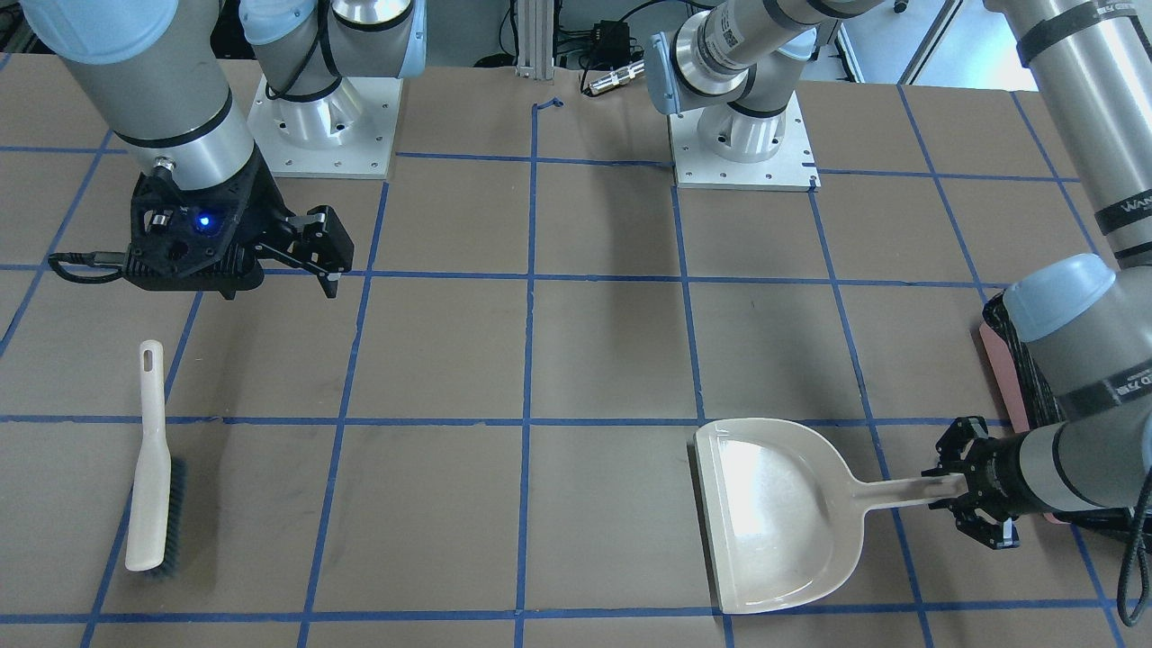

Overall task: Sweep and dump trash into bin
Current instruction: 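Bring the empty dustpan back and set it on the table with the left gripper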

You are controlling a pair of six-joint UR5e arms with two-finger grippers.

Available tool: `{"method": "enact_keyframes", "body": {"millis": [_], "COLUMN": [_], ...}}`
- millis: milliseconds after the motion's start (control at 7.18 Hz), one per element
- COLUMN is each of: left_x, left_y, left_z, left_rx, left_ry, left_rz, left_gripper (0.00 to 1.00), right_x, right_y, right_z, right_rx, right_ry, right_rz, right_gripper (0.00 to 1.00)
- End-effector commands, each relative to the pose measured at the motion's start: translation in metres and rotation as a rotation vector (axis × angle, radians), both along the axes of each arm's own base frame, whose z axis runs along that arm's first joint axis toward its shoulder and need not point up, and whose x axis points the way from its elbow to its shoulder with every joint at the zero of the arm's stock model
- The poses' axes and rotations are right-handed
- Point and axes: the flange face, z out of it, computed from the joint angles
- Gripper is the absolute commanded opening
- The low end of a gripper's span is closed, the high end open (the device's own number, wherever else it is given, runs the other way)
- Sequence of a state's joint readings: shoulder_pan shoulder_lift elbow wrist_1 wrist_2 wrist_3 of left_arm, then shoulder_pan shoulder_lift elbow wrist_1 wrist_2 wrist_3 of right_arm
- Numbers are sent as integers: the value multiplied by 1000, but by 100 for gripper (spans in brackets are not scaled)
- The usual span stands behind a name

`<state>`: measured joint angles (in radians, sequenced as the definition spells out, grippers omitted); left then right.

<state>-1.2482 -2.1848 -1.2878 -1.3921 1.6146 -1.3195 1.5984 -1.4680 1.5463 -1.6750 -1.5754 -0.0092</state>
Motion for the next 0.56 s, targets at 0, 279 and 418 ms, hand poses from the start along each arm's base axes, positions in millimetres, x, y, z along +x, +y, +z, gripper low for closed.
{"method": "enact_keyframes", "body": {"millis": [0, 279, 418], "left_x": [-6, -7, -7], "left_y": [7, 9, 9], "left_z": [-12, -6, -4], "left_rx": [-17, -33, -33], "left_ry": [-2, -4, -7], "left_rz": [-25, -37, -48], "left_gripper": [0, 0, 0], "right_x": [0, 0, 0], "right_y": [0, 0, 0], "right_z": [0, 0, 0], "right_rx": [0, 0, 0], "right_ry": [0, 0, 0], "right_rz": [0, 0, 0], "right_gripper": [99, 99, 99]}}
